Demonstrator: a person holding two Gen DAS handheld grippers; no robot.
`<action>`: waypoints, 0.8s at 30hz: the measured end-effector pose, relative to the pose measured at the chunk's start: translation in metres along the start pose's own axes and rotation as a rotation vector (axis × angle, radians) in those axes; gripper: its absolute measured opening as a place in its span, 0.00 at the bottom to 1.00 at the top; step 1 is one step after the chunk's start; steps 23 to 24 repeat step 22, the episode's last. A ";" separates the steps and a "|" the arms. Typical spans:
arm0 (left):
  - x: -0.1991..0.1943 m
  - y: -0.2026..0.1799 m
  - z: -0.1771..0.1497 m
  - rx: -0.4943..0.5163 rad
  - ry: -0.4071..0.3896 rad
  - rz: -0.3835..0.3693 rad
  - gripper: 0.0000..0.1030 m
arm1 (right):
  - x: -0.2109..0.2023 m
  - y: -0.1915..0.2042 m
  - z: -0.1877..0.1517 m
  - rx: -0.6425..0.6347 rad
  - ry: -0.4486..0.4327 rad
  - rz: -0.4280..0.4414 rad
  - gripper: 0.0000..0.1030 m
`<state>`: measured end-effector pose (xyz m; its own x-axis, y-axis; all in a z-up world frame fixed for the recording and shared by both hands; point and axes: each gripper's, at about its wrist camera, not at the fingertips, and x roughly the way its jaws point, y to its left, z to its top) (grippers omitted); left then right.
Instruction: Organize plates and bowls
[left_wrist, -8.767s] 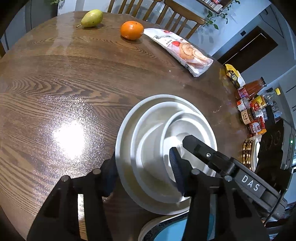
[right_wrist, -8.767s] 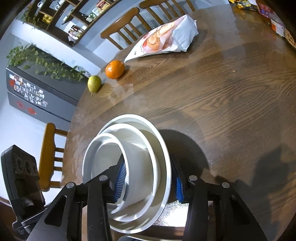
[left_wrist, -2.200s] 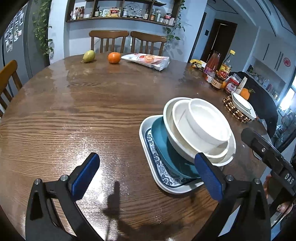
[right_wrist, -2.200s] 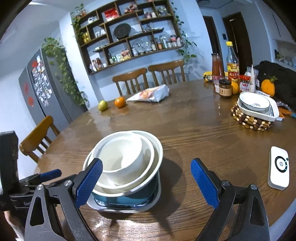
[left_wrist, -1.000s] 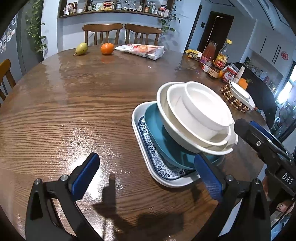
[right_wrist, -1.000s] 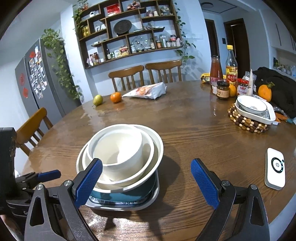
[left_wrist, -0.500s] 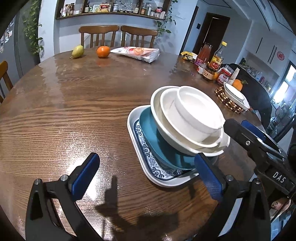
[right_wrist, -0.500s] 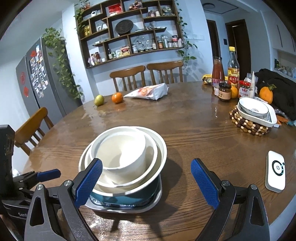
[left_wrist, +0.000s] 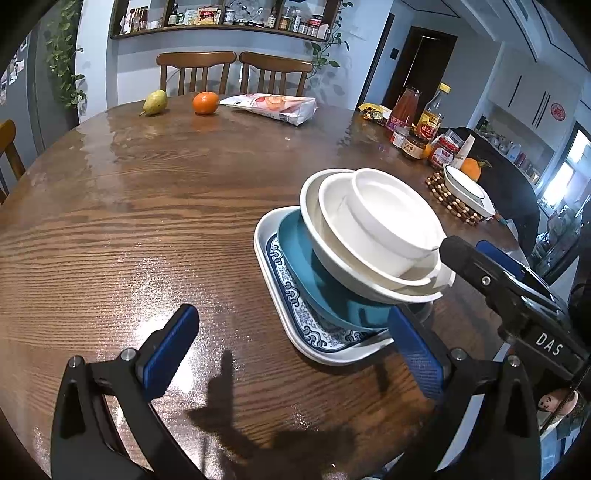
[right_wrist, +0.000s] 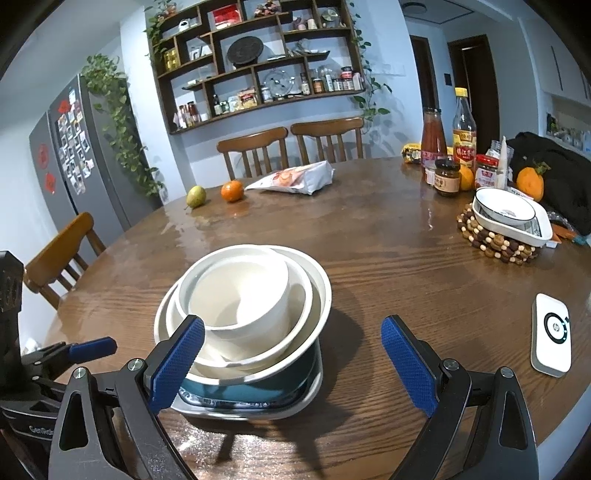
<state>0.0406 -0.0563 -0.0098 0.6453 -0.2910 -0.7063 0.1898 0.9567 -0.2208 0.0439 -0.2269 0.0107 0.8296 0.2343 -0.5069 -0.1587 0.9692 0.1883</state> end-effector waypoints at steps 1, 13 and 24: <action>-0.001 -0.001 0.000 0.001 -0.002 -0.004 0.99 | 0.000 0.000 0.001 -0.001 0.000 -0.001 0.94; -0.006 0.000 -0.004 0.003 -0.006 -0.012 0.99 | 0.000 0.000 -0.003 0.000 0.005 -0.004 0.94; -0.012 -0.001 -0.005 0.007 -0.016 -0.033 0.99 | -0.007 0.005 0.001 -0.017 -0.009 -0.028 0.94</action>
